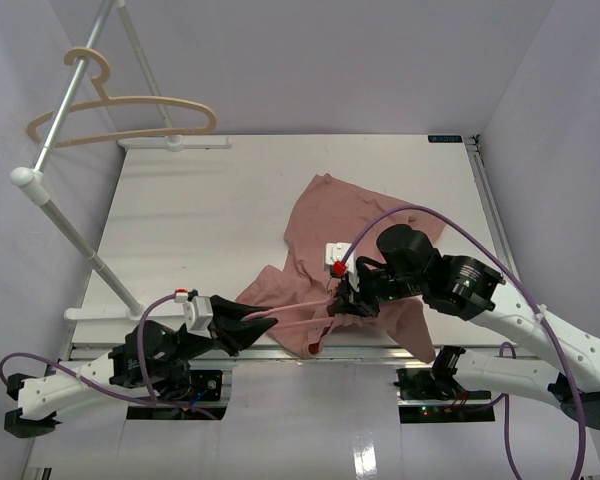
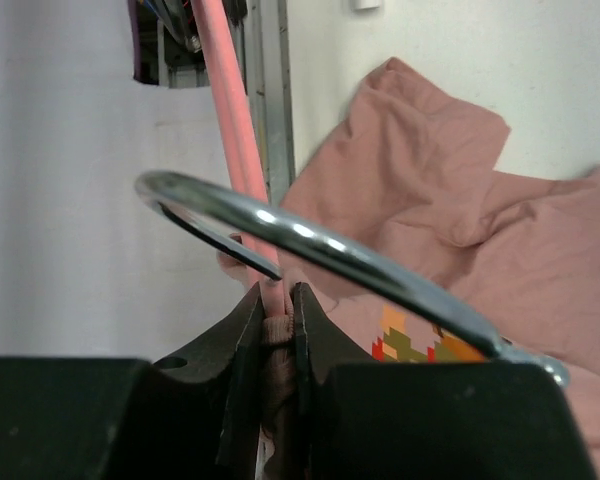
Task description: Place the t-shirt on the hanger
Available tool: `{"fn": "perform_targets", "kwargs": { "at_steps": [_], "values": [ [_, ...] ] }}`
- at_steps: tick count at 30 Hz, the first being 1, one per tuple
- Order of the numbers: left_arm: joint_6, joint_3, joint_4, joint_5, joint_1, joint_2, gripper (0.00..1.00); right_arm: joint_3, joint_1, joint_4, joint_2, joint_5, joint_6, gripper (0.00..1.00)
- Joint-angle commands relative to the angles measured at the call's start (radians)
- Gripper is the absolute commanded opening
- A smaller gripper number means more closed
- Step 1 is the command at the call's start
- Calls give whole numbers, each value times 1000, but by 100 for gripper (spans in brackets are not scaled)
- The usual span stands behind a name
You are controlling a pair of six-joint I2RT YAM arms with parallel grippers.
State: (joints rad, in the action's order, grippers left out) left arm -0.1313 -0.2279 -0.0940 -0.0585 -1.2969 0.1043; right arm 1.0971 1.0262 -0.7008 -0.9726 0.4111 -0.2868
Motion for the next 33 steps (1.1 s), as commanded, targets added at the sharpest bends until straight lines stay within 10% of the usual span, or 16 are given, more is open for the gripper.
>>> {"fn": "perform_targets", "kwargs": {
  "at_steps": [1,4,13,33],
  "values": [
    [-59,-141,-70,-157,-6,-5,48,4,-3,79,60,-258,111,8],
    [-104,-188,10,-324,-7,-5,65,3,-4,78,79,-399,152,8],
    [-421,-197,226,-491,-7,61,65,13,-3,112,122,-588,235,8],
    [-769,-281,92,-379,-7,829,65,-100,-3,243,139,-595,279,8]
  ]
}}
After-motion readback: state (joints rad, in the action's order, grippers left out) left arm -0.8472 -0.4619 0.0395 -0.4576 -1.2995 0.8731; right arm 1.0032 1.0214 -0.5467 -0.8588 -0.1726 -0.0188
